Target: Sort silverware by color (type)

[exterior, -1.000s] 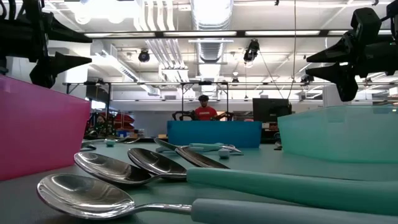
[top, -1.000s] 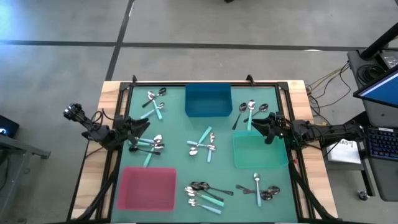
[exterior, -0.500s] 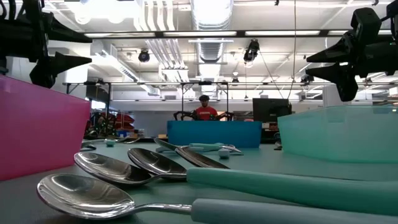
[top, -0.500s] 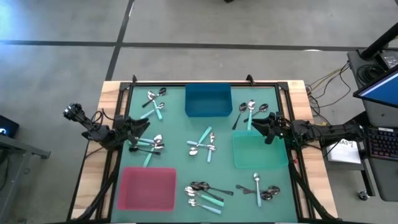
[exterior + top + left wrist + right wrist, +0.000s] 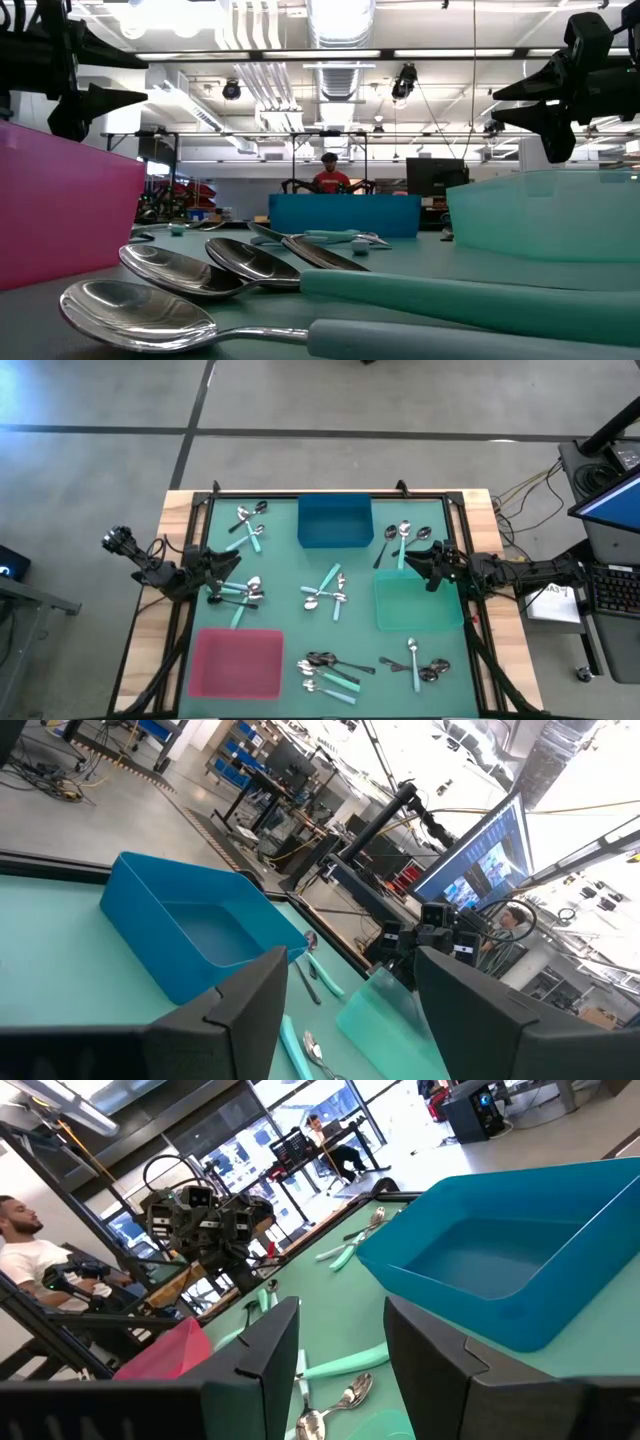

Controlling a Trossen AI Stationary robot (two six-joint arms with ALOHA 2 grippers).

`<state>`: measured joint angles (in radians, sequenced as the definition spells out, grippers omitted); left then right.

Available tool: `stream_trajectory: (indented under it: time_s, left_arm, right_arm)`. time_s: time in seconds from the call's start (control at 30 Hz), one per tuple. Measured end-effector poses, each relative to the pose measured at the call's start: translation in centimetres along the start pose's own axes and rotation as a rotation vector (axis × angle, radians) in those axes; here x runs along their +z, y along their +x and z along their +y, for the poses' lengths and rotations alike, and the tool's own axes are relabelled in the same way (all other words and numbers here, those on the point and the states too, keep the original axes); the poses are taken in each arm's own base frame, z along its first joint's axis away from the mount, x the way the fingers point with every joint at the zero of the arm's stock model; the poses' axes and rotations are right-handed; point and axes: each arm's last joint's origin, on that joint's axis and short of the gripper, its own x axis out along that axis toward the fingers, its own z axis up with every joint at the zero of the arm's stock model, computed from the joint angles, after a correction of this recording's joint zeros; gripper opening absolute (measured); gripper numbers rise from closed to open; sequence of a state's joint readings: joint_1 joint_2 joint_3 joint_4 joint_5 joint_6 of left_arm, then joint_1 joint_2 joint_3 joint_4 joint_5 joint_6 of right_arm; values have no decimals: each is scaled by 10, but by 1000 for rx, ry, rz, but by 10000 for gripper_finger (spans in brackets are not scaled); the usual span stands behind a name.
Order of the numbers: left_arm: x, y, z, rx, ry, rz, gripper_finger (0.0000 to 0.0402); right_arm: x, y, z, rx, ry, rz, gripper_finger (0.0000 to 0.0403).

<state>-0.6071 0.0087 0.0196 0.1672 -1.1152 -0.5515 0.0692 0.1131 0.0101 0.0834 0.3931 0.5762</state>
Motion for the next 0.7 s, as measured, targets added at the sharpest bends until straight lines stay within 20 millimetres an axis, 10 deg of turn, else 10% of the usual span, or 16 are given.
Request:
stream_trajectory:
  time_s: [0.7]
  left_arm:
    - [0, 0, 0, 0, 0, 0, 205]
  right_arm:
    - [1, 0, 0, -14, 22, -13, 139]
